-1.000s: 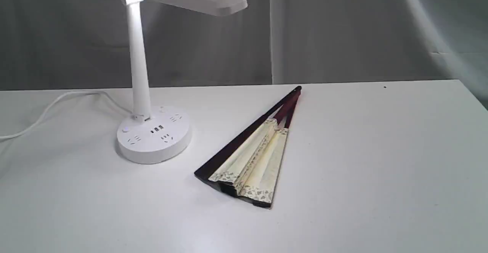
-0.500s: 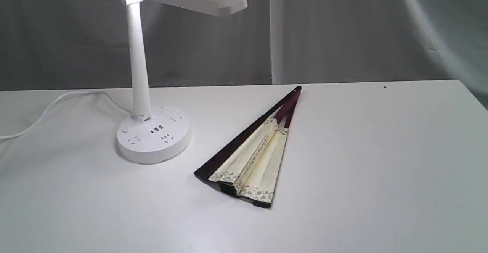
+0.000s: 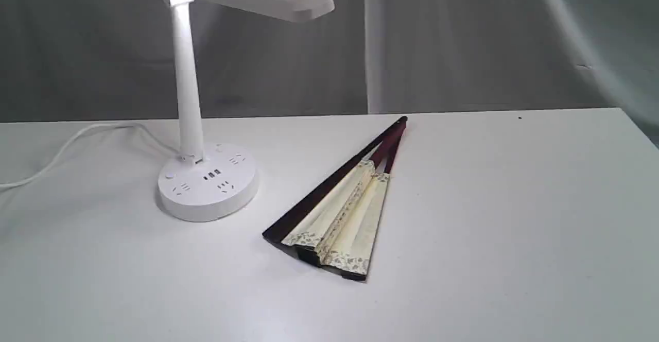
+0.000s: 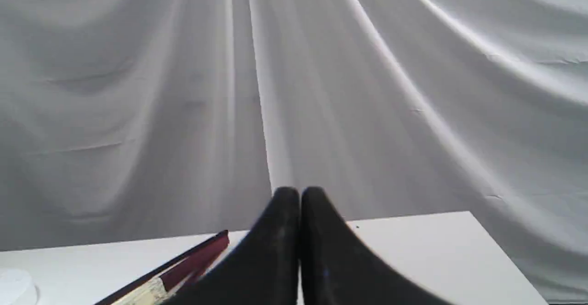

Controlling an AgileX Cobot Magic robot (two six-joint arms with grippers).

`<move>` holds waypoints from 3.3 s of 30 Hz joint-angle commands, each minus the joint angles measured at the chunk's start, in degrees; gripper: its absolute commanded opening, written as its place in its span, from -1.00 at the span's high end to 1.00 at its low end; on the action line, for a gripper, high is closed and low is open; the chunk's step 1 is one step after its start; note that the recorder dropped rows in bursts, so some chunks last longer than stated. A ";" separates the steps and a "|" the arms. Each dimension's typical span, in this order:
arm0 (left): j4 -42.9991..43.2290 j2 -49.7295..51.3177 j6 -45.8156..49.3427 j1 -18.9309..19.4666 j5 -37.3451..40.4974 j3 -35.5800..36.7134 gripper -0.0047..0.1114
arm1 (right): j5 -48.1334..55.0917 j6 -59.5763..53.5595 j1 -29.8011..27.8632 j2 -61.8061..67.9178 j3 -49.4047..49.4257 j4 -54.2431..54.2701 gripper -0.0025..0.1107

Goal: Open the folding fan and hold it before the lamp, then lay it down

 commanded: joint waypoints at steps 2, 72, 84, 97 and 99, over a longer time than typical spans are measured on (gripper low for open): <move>2.53 -0.13 -0.18 0.17 11.55 -6.64 0.92 | 7.98 -0.08 0.04 -0.31 -6.12 1.06 0.96; -3.43 63.23 19.61 0.07 31.74 -33.20 0.92 | 41.19 -0.39 0.04 35.97 -35.45 -2.88 0.96; -9.40 63.23 24.03 0.07 31.51 -33.20 0.92 | 41.08 -0.39 0.04 35.97 -35.45 -2.88 0.96; -12.48 69.43 27.36 -11.43 27.47 -33.20 0.92 | 40.84 -0.39 0.04 35.97 -35.45 -2.88 0.96; -12.48 71.40 26.63 -13.93 24.87 -33.20 0.92 | 40.84 -0.39 0.04 35.97 -35.45 -2.88 0.96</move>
